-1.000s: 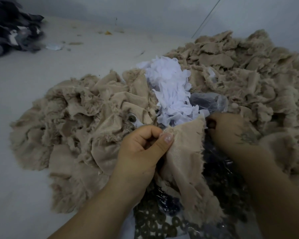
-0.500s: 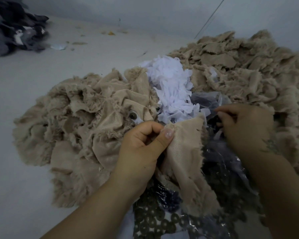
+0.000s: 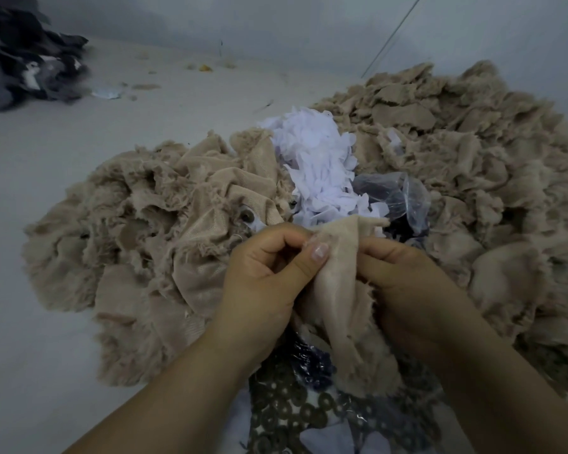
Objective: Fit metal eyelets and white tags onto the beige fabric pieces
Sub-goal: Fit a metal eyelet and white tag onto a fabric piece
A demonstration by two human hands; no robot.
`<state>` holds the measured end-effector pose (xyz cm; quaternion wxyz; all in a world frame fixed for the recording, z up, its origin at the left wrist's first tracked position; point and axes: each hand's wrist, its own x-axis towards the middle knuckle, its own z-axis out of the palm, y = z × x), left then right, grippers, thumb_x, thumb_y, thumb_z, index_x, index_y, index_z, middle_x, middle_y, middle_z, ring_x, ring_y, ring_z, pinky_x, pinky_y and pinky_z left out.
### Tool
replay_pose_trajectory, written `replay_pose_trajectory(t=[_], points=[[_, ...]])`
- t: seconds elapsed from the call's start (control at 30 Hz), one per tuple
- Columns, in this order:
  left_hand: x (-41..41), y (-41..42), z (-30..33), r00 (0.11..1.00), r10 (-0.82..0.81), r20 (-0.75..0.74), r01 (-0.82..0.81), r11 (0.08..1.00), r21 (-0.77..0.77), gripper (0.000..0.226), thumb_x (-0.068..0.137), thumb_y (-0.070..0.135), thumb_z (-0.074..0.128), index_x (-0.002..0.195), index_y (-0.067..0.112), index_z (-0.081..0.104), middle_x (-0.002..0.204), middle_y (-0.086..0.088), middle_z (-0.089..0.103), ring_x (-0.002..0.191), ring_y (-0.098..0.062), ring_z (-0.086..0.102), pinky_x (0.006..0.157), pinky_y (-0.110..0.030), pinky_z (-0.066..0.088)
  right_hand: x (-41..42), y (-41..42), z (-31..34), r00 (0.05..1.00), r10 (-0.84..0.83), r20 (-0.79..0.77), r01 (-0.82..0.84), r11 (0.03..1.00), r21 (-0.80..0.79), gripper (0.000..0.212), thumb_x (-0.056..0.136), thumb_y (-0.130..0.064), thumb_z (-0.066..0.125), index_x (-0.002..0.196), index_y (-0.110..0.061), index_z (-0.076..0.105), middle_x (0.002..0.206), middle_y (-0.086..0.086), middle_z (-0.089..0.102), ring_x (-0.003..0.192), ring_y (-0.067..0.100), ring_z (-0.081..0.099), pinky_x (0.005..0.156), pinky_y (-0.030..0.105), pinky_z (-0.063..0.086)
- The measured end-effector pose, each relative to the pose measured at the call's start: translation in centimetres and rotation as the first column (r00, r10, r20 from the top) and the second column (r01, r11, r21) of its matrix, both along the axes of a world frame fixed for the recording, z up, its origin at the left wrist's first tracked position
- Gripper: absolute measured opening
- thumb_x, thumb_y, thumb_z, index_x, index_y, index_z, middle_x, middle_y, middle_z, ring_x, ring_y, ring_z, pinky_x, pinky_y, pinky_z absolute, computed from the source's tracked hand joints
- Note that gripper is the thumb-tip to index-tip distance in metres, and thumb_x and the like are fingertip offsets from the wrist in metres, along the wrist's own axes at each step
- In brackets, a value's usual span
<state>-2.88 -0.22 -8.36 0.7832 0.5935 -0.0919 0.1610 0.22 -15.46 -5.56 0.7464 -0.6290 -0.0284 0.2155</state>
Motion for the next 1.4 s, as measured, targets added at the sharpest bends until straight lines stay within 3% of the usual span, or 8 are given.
replay_pose_trajectory(t=[0.27,0.43,0.53,0.73,0.9,1.13,1.3,1.4], points=[[0.3,-0.7,-0.5,0.993,0.112,0.035,-0.118,0.966,0.232,0.012,0.081,0.020,0.071,0.072,0.021,0.064,0.072,0.007,0.059,0.070,-0.010,0.054,0.065,-0.025,0.048,-1.0,0.8,-0.1,0.993,-0.104,0.052,0.098,0.990,0.105,0.036,0.054,-0.031,0.079,0.084,-0.011,0.081,0.083,0.017,0.076,0.067,0.019,0.073,0.057,0.025,0.058],[0.3,-0.8,-0.5,0.990,0.137,0.019,-0.138,0.966,0.218,0.010,0.081,0.017,0.069,0.072,0.018,0.064,0.068,0.001,0.058,0.067,-0.013,0.054,0.061,-0.025,0.048,-1.3,1.1,-0.2,0.972,-0.181,0.150,0.170,0.982,0.086,0.024,0.063,-0.028,0.076,0.080,-0.012,0.081,0.079,0.016,0.076,0.066,0.021,0.072,0.057,0.026,0.058],[0.2,-0.9,-0.5,0.990,0.140,0.034,-0.144,0.957,0.253,0.012,0.080,0.014,0.070,0.071,0.016,0.064,0.068,-0.003,0.060,0.064,-0.013,0.054,0.059,-0.024,0.048,-1.0,1.1,-0.7,0.945,-0.247,0.215,0.253,0.968,0.000,0.004,0.076,-0.011,0.077,0.079,-0.010,0.080,0.079,0.016,0.076,0.070,0.025,0.072,0.063,0.031,0.060],[0.3,-0.9,-0.7,0.982,0.187,0.032,-0.189,0.946,0.263,0.013,0.080,0.013,0.069,0.070,0.010,0.062,0.066,-0.008,0.059,0.060,-0.014,0.053,0.055,-0.024,0.047,-1.2,1.3,-0.9,0.946,-0.237,0.221,0.251,0.967,-0.041,0.013,0.087,-0.009,0.069,0.080,-0.010,0.079,0.079,0.020,0.074,0.069,0.031,0.069,0.065,0.037,0.057],[0.4,-1.0,-0.6,0.975,0.223,0.019,-0.220,0.941,0.257,0.012,0.079,0.015,0.070,0.070,0.010,0.063,0.068,-0.014,0.061,0.060,-0.026,0.055,0.056,-0.039,0.050,-0.9,1.4,-0.8,0.947,-0.223,0.232,0.229,0.973,0.000,0.036,0.088,-0.035,0.068,0.082,0.000,0.073,0.081,0.027,0.070,0.072,0.031,0.066,0.066,0.036,0.056],[0.2,-1.0,-0.6,0.979,0.201,-0.024,-0.191,0.957,0.219,0.015,0.078,0.018,0.073,0.073,0.009,0.063,0.071,-0.021,0.061,0.061,-0.030,0.056,0.056,-0.047,0.051,-0.7,0.7,-0.8,0.935,-0.178,0.308,0.211,0.975,-0.076,0.016,0.079,-0.027,0.072,0.072,-0.013,0.078,0.073,0.015,0.075,0.064,0.023,0.070,0.060,0.030,0.059],[0.4,-0.5,-0.4,0.987,0.110,-0.120,-0.096,0.989,0.115,0.007,0.076,0.018,0.072,0.071,0.015,0.069,0.071,-0.017,0.064,0.068,-0.022,0.058,0.066,-0.039,0.052,-0.9,0.8,-1.0,0.913,-0.214,0.347,0.263,0.960,-0.100,0.016,0.089,-0.020,0.069,0.077,-0.013,0.078,0.075,0.016,0.075,0.072,0.036,0.071,0.065,0.043,0.059],[0.4,-0.4,-0.3,0.988,0.107,-0.111,-0.096,0.990,0.101,0.009,0.077,0.017,0.070,0.068,0.018,0.070,0.068,-0.008,0.064,0.067,-0.020,0.058,0.066,-0.036,0.051,-1.0,0.9,-0.8,0.934,-0.198,0.297,0.231,0.970,-0.081,0.017,0.090,-0.019,0.068,0.078,-0.013,0.078,0.077,0.015,0.075,0.069,0.027,0.072,0.064,0.037,0.060]])
